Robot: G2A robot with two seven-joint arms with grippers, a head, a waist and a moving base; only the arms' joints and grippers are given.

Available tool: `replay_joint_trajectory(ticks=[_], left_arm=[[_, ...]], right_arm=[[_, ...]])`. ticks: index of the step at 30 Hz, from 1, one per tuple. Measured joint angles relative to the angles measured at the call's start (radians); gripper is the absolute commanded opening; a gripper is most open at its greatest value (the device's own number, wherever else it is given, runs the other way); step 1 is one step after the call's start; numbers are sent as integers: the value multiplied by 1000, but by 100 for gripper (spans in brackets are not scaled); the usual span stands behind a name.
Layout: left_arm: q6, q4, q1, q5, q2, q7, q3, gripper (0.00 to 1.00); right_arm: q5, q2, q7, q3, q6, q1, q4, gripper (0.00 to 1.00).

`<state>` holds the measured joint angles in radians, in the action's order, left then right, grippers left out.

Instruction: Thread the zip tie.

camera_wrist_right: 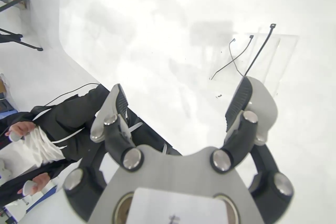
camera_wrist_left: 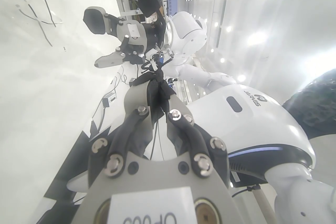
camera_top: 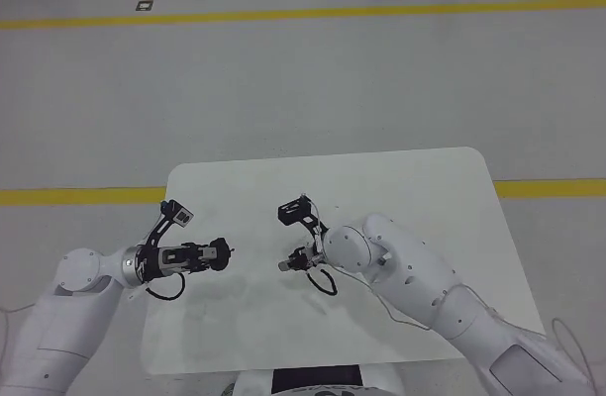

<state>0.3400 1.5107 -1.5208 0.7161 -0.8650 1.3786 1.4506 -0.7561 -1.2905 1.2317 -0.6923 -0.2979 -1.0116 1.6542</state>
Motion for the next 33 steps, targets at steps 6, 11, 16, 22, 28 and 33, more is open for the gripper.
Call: replay_joint_trajectory(ticks=[6,11,16,22,28,33], left_arm=[[0,0,0,0,0,0,0,0],[0,0,0,0,0,0,0,0],[0,0,0,0,0,0,0,0],[0,0,0,0,0,0,0,0],[0,0,0,0,0,0,0,0],[0,0,0,0,0,0,0,0]], right_arm=[[-75,-2,-28,29,-13,-9,-8,100],[-158,-20,-13,75,-43,10,-31,100],[-255,-43,24,84,-42,19,-57,100],[-267,-47,27,81,-42,17,-57,100],[-301,-47,-4,85,-24,1,-66,100],[-358,-54,21,100,-32,1,-74,52]])
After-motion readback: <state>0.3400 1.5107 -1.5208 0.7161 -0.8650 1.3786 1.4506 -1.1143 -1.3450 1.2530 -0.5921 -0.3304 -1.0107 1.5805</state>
